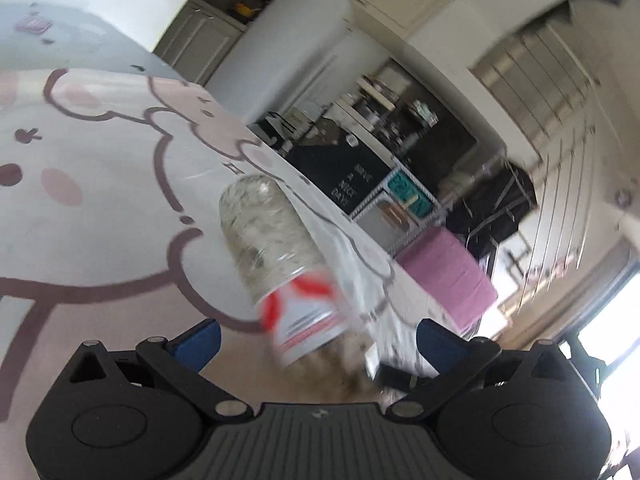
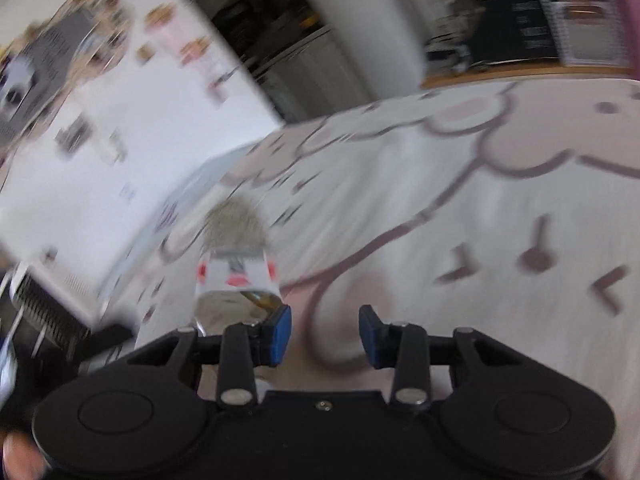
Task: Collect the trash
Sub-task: 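Grasp the clear plastic bottle with the left gripper while the right gripper grasps the gold wrapper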
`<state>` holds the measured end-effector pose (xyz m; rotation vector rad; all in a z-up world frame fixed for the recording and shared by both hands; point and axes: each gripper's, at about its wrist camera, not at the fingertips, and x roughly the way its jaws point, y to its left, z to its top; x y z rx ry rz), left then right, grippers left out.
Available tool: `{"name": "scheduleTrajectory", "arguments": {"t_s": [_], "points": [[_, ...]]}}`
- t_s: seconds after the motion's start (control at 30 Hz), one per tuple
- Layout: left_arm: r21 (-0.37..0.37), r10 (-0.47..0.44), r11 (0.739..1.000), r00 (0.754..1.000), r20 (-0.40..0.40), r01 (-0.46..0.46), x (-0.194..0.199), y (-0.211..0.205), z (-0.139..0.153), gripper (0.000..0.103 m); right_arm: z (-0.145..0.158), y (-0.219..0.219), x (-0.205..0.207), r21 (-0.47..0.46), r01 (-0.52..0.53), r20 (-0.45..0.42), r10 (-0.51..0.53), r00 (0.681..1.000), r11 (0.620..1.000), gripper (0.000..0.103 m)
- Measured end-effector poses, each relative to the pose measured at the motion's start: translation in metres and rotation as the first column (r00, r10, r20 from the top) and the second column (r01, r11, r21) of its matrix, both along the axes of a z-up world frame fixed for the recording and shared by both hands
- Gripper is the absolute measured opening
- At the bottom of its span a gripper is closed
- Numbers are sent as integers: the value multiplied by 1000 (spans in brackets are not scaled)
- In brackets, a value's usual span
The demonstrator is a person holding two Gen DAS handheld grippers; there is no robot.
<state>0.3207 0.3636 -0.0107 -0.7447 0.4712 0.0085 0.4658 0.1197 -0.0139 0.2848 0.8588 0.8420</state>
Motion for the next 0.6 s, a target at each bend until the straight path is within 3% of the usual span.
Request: {"name": "scheduleTrajectory", "arguments": {"t_s": [0.07,0.17,0.37,0.6], "points": [[-13,14,1000,1000,-10,-14,4,7,1,102,1,12,-15,-14,-62,8,62,998,998,39],[36,21,999,999,-50,-19,13,10,6,99,5,25,-31,-41,-116,34,118,992,992,39],[129,33,992,989,-144,-15,31,5,5,95,17,19,-58,-89,-138,88,145,985,987,39],[61,33,998,983,-180,-23,43,-1,-6,90,32,-10,-84,-129,-101,181,123,976,987,39]]}}
